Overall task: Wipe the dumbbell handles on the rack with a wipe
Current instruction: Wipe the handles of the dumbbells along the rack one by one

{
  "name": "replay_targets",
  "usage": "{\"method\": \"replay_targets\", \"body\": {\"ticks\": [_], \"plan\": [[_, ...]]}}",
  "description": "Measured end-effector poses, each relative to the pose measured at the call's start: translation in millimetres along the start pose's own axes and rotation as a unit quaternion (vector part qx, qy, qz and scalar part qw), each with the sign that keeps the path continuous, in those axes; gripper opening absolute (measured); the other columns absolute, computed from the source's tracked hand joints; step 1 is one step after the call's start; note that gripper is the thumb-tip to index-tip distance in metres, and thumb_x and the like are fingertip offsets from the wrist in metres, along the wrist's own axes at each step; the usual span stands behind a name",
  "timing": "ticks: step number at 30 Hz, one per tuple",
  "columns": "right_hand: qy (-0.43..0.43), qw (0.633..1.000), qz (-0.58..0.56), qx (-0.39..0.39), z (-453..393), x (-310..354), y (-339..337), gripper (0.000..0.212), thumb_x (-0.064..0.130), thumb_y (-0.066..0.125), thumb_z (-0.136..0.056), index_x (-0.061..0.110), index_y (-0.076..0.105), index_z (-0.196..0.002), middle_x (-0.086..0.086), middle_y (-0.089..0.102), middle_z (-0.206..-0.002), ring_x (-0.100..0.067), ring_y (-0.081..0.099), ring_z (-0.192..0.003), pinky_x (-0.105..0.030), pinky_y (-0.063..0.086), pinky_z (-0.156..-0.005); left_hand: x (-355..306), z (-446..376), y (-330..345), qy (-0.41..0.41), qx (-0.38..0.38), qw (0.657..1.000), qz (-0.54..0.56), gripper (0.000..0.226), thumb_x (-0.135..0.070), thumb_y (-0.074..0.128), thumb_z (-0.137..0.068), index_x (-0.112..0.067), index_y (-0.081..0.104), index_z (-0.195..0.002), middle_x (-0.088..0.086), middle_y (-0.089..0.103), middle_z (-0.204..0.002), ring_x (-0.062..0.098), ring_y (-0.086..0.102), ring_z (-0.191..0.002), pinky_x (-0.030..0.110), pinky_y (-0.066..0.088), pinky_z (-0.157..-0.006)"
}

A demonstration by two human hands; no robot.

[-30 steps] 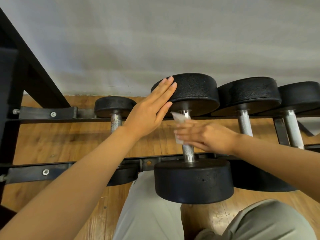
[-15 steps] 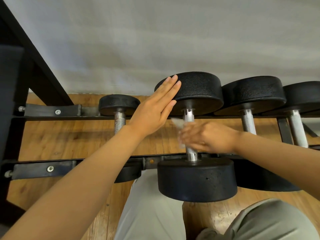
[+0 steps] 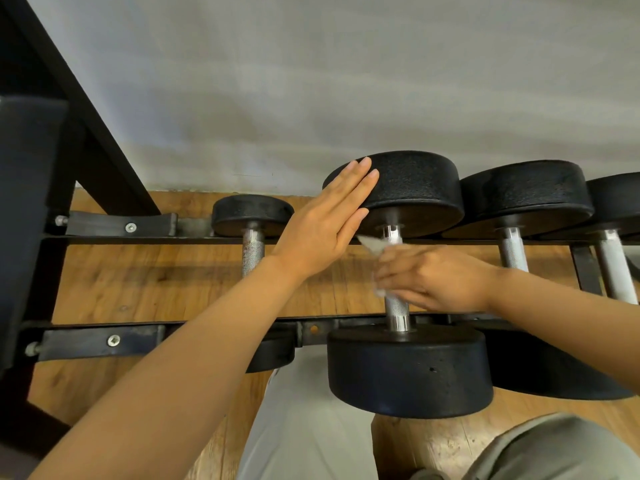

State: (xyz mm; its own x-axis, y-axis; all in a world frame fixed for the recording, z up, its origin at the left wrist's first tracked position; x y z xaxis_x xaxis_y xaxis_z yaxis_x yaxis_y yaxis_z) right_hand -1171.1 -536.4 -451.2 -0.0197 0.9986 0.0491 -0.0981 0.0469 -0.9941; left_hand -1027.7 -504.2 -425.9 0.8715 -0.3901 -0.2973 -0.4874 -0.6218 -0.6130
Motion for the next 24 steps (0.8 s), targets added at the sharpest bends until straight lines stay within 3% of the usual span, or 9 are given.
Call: {"method": "replay_targets", "body": {"ticks": [4,6,10,14,19,22,24], "plan": [[-0.067,0.993,-0.067,0.077,16,21,10,0.036,0.031,0.044,-0.100,0.017,0.067,-0.125,0.003,0.064,-0.128,-0.011,0.051,-0.127,-0.026,0.024,-0.117,1,1,2,-0.001,-0.006,1.000,0.003,0.045,-0.022,0.037,-0.107,0.000,0.039,-0.147,0.018,0.036,-0.155,0.027,0.032,-0.146,0.031,0.033,-0.117],[-0.086,0.993,-0.038,0.075,10,15,8,0.037,0.034,0.043,-0.100,0.019,0.069,-0.121,0.005,0.065,-0.127,-0.010,0.053,-0.125,-0.030,0.032,-0.114,1,1,4,-0.011,-0.004,1.000,0.016,0.045,-0.020,0.038,-0.107,0.000,0.038,-0.147,0.017,0.035,-0.156,0.027,0.030,-0.147,0.031,0.032,-0.117],[-0.005,0.999,0.050,-0.006,-6,-19,-14,0.040,0.038,0.040,-0.099,0.020,0.069,-0.121,0.002,0.067,-0.125,-0.015,0.058,-0.122,-0.042,0.052,-0.097,1,3,4,-0.023,0.011,1.000,0.013,0.047,-0.021,0.036,-0.107,-0.003,0.035,-0.150,0.014,0.031,-0.159,0.024,0.027,-0.148,0.029,0.032,-0.117],[0.040,0.997,0.003,-0.072,1,-20,-9,0.039,0.031,0.044,-0.100,0.013,0.064,-0.129,-0.001,0.059,-0.136,-0.017,0.047,-0.134,-0.039,0.041,-0.110,0,2,3,-0.032,0.016,0.999,0.009,0.047,-0.019,0.039,-0.106,-0.004,0.034,-0.151,0.013,0.030,-0.159,0.023,0.025,-0.149,0.025,0.030,-0.116],[-0.041,0.992,-0.116,-0.007,28,6,17,0.037,0.026,0.049,-0.100,0.013,0.059,-0.133,0.000,0.053,-0.143,-0.012,0.037,-0.141,-0.036,0.022,-0.120,-6,2,0,-0.044,0.027,0.999,-0.005,0.048,-0.020,0.036,-0.106,-0.004,0.032,-0.152,0.011,0.027,-0.161,0.021,0.022,-0.150,0.021,0.024,-0.118],[-0.117,0.989,-0.078,0.041,23,4,15,0.037,0.025,0.049,-0.101,0.014,0.058,-0.135,0.001,0.051,-0.144,-0.011,0.037,-0.141,-0.037,0.025,-0.119,-9,0,-3,-0.040,0.043,0.998,-0.031,0.049,-0.020,0.036,-0.106,-0.004,0.031,-0.152,0.010,0.027,-0.161,0.020,0.022,-0.150,0.013,0.019,-0.116],[-0.152,0.987,-0.042,0.031,17,-1,11,0.037,0.025,0.047,-0.102,0.013,0.058,-0.135,0.000,0.051,-0.144,-0.013,0.039,-0.140,-0.038,0.030,-0.117,-9,-1,-5,-0.038,0.049,0.997,-0.034,0.049,-0.020,0.038,-0.106,-0.005,0.032,-0.152,0.010,0.027,-0.161,0.019,0.023,-0.150,0.010,0.019,-0.114]]}}
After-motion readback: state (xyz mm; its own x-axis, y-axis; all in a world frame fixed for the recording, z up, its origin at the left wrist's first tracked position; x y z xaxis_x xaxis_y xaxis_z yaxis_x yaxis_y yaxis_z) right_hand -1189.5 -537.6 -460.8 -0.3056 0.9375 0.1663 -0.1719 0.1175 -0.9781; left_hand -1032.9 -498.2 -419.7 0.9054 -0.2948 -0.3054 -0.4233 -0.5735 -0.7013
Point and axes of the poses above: each hand's wrist, its own z-axis away from the middle knuckle, its own y-axis out of the palm, x = y × z, the point moved 7 cm from there along -z, towards the middle knuckle
